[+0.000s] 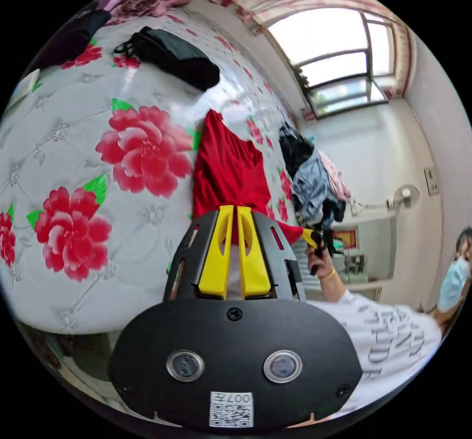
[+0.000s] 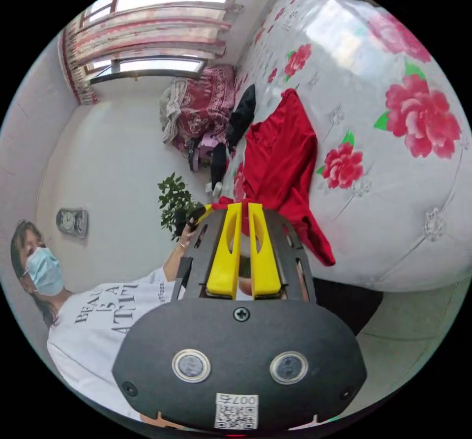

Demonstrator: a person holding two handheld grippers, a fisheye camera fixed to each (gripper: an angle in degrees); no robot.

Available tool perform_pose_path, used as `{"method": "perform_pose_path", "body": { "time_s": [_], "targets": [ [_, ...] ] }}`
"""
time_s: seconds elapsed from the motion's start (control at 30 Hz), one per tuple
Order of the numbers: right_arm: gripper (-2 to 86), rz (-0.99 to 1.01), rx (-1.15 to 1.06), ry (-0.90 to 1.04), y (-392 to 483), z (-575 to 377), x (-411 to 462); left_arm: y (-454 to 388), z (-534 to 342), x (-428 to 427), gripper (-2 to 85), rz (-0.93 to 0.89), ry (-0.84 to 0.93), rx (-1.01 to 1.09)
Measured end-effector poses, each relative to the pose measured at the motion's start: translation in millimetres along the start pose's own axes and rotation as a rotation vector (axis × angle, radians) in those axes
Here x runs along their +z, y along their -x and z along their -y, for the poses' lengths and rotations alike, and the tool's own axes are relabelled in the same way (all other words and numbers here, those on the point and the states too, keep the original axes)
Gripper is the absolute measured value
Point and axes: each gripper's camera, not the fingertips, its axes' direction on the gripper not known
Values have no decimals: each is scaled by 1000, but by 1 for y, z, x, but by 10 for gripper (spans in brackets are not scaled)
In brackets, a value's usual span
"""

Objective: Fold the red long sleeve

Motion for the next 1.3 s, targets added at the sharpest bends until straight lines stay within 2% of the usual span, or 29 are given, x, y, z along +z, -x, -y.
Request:
{"method": "perform_pose_path", "body": {
  "time_s": [0.13,0.33,0.5,0.7,0.83,0.97,1.07,1.13,1.2,1.3],
  "targets": [
    [16,-221,6,-16,2,8,9,13,10,9,46,45,-75,-75],
    [21,-439,-104,61,11,-37,27,14,-29,10,72,207,-6,77],
    [23,-595,-272,186,39,-17,83,3,-20,41,73,308,136,217],
    [21,-710,-260,379,29,17,149,-13,17,91,71,418,360,331],
    [10,-739,-277,418,35,26,159,-17,28,93,39,433,418,383],
    [2,-670,-280,453,49,36,150,-11,42,86,-1,338,491,360],
    [2,-586,-296,376,68,46,126,-7,59,65,-6,171,480,321],
    [3,-557,-264,312,72,57,115,5,74,54,-6,27,400,221],
    [6,-539,-205,184,70,69,106,32,89,47,-3,-149,211,19],
    [23,-574,-76,75,52,72,103,58,81,46,14,-225,21,-160]
  ]
}}
